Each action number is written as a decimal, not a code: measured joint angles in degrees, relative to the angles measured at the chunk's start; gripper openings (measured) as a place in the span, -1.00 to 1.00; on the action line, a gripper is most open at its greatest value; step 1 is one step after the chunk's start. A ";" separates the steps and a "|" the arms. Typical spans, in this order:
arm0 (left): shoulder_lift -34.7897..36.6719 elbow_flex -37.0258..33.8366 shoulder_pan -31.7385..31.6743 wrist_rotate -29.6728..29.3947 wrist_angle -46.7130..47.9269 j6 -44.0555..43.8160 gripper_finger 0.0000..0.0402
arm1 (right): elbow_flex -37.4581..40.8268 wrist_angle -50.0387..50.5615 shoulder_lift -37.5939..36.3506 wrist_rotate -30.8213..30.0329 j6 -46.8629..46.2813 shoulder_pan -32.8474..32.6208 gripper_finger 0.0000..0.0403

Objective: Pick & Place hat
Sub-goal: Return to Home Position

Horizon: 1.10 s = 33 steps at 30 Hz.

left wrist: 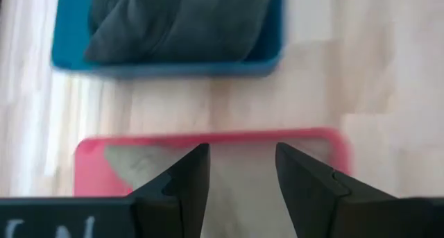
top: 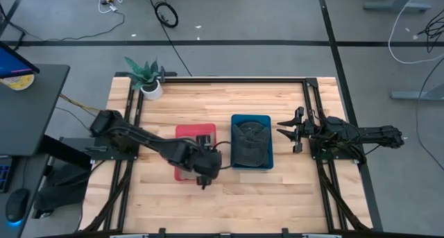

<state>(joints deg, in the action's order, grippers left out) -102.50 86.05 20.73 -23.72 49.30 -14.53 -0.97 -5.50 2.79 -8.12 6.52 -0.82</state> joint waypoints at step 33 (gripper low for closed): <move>38.17 -65.15 -11.13 9.35 -63.60 12.70 -0.15 | 0.00 0.02 0.00 0.00 0.00 0.00 -0.41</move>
<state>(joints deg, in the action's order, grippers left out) -64.34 20.90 9.60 -14.37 -14.30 -1.83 -0.97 -5.48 2.79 -8.12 6.52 -0.82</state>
